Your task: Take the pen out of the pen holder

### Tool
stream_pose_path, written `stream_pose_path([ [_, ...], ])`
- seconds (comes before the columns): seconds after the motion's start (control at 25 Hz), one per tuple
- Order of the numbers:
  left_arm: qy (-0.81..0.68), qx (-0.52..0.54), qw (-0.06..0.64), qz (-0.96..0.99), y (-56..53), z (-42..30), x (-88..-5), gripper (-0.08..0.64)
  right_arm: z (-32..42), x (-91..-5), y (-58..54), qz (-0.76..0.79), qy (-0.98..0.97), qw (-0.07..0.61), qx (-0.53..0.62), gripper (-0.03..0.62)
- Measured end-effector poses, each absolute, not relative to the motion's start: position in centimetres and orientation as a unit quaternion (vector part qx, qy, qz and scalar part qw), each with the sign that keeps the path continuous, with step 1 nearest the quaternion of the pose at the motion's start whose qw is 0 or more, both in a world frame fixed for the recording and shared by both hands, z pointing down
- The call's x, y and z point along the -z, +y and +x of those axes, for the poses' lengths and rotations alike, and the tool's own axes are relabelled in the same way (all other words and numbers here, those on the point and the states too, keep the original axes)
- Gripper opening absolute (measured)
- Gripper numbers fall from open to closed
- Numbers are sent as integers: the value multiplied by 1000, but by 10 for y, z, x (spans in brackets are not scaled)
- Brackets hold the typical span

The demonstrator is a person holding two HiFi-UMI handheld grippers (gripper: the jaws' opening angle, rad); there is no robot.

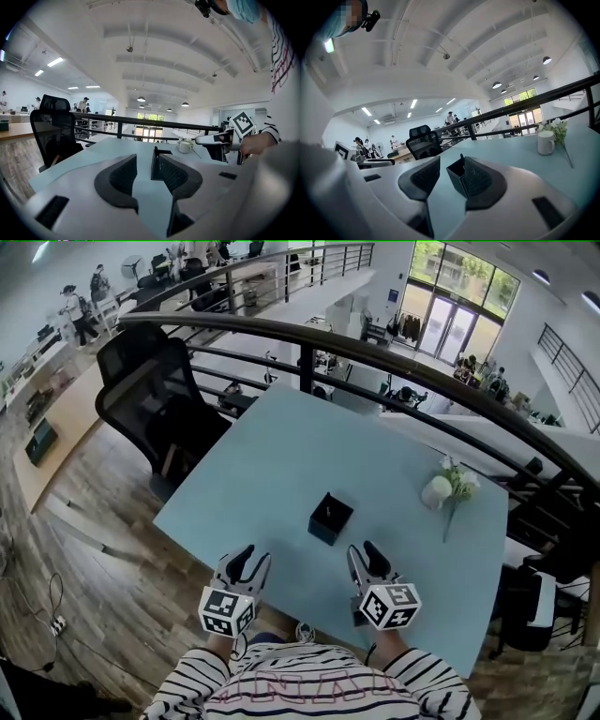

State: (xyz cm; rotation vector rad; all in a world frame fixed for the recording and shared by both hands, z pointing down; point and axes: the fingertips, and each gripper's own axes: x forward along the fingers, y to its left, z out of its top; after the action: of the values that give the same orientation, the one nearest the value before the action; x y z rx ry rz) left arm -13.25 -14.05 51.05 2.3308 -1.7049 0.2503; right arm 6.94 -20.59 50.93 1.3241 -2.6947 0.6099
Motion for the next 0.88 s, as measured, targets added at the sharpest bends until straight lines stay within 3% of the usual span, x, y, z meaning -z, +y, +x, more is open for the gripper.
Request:
stream_pose_path([
  [0.88,-475,-118,115,865,-223,-161,-515,127,23,-513,-273,505,-845,74,-158,164],
])
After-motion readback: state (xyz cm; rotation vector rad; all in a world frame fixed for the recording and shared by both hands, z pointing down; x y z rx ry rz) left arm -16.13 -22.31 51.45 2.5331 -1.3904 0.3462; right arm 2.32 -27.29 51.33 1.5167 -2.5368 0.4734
